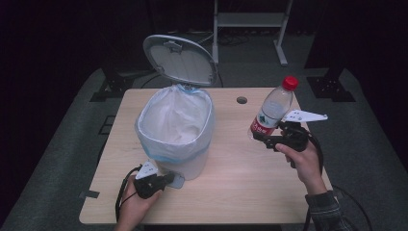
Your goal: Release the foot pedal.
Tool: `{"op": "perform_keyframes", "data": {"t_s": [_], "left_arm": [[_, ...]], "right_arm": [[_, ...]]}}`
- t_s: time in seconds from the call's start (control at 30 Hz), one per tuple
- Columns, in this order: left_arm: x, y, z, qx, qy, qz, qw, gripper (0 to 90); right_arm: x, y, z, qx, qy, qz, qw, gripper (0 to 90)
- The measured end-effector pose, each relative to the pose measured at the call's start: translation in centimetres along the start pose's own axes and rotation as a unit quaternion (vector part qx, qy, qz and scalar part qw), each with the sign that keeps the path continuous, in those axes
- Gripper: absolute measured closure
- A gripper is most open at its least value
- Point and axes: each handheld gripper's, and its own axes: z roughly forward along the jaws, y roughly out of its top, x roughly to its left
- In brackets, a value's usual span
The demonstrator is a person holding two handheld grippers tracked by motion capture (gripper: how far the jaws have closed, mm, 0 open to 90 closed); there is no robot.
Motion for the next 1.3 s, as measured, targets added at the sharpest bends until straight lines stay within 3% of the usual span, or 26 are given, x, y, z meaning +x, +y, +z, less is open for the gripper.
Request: {"op": "perform_keyframes", "data": {"t_s": [0.43,1.3], "left_arm": [[0.0,0.0,0.0,0.0,0.0,0.002,1.0,88.7],[-0.1,0.0,0.0,0.0,0.0,0.001,1.0,88.6]], "right_arm": [[0.7,1.8,-0.9,-0.021,0.026,-0.003,0.9994,26.3],[2.6,5.4,-0.4,-0.051,0.085,-0.009,0.9951,26.3]]}}
